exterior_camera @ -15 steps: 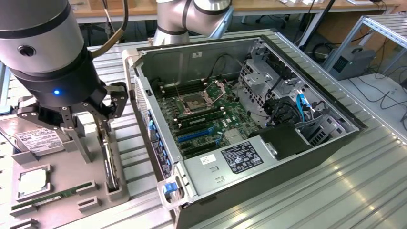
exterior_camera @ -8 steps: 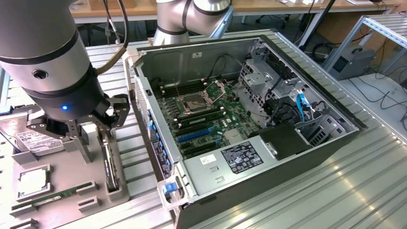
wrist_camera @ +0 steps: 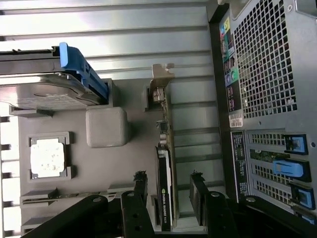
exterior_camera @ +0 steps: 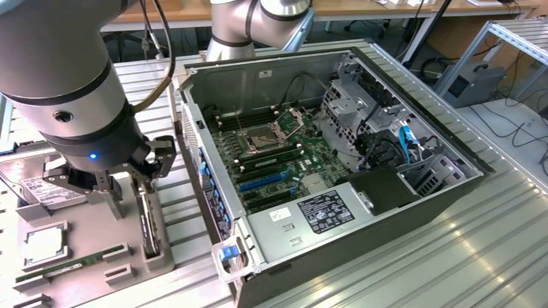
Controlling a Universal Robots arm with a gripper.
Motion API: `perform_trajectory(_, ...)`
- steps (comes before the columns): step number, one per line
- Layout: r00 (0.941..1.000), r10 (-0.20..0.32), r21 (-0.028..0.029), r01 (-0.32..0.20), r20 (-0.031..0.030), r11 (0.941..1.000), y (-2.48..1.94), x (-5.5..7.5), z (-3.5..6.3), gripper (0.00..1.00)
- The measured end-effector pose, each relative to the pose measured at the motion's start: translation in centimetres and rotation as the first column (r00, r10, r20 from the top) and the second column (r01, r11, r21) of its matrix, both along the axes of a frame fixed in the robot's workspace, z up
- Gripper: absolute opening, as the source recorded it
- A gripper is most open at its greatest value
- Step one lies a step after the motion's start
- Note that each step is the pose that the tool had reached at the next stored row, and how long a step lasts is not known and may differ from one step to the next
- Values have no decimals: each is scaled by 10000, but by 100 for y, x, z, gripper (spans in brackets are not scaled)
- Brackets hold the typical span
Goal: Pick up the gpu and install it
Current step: 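Pick up the gpu and move the gpu toward the slot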
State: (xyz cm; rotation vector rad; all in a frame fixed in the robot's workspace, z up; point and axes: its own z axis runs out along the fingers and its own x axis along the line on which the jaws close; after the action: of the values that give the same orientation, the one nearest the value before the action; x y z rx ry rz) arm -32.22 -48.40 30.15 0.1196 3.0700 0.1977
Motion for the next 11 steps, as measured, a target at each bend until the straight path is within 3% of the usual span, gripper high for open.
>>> perform_trajectory(11, 10000, 0, -12, 0, 0, 10000, 0, 0, -276, 48)
